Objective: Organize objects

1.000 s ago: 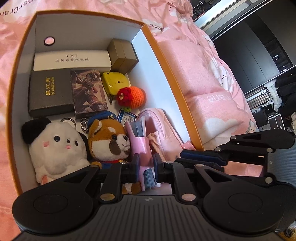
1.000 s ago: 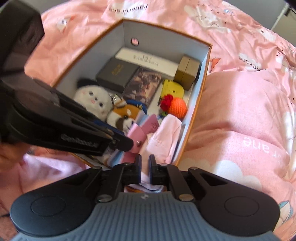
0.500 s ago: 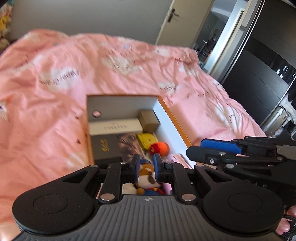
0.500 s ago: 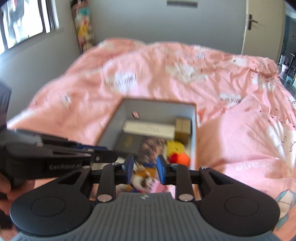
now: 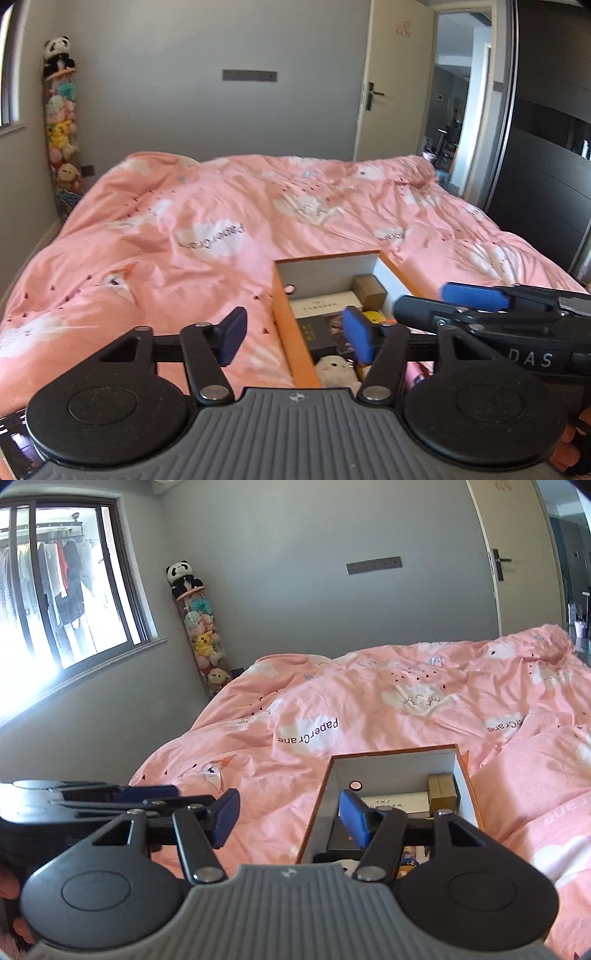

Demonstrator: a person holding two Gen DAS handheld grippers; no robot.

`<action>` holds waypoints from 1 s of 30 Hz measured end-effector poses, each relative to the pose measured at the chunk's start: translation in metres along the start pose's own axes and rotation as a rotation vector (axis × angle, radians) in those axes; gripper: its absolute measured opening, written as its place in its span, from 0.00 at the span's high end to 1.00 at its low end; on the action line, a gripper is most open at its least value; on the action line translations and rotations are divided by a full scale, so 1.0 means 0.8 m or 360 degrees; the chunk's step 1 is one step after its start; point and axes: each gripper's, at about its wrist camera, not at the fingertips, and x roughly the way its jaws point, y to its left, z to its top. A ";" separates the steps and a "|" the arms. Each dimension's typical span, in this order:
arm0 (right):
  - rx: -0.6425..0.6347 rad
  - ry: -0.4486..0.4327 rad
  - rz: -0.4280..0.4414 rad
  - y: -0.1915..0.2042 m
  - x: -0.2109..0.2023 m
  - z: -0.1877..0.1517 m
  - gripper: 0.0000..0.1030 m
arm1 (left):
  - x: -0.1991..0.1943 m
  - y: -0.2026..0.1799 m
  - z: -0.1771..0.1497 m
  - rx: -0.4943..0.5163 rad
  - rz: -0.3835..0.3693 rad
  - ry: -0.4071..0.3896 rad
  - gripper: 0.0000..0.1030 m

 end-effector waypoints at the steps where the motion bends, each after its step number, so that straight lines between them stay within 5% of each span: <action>1: -0.0026 -0.0004 -0.0037 0.004 -0.001 -0.003 0.26 | -0.003 0.004 -0.005 -0.0002 0.0011 -0.0034 0.20; 7: -0.0207 0.0011 -0.0304 0.017 0.003 -0.020 0.16 | 0.003 0.028 -0.028 -0.0067 0.0129 -0.0065 0.14; 16: -0.0181 0.0123 -0.0416 0.007 0.020 -0.044 0.07 | 0.024 0.061 -0.052 -0.0144 0.0299 0.0069 0.14; 30: -0.0138 0.0305 -0.0438 -0.015 0.063 -0.065 0.07 | 0.075 0.043 -0.091 -0.0028 0.0181 0.0403 0.14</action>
